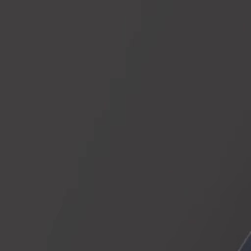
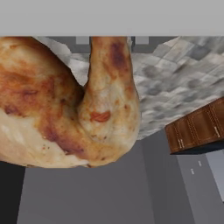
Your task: Gather the cucumber and broccoli from the fridge and place them on a tray on the dining counter. Then gather the chicken drumstick and fish from the fridge and place them on the other tray.
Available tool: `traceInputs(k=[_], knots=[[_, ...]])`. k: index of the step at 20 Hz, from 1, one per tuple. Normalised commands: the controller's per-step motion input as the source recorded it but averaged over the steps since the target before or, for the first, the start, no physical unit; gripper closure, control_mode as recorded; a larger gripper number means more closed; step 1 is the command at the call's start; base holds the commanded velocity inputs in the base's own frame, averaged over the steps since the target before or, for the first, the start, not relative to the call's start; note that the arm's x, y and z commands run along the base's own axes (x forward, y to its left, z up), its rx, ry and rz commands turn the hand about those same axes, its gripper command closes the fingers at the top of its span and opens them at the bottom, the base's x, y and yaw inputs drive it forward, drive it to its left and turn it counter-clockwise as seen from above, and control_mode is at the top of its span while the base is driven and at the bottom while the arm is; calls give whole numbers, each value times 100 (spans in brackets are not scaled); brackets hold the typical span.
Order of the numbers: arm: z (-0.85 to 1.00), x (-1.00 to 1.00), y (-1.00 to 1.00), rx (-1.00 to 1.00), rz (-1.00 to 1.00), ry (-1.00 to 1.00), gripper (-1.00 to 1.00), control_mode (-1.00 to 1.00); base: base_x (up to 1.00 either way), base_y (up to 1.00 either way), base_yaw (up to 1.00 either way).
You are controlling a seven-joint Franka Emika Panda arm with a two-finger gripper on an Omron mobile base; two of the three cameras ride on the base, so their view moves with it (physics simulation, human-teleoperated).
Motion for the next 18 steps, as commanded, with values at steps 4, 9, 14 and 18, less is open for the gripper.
traceInputs(k=[4, 9, 14, 18], knots=[[0, 0, 0, 0, 0, 0, 100, 100, 79, -47, 32], [0, 0, 0, 0, 0, 0, 100, 100, 82, -39, 34], [0, 0, 0, 0, 0, 0, 100, 100, 91, -24, 38], [0, 0, 0, 0, 0, 0, 100, 100, 89, -18, 41]])
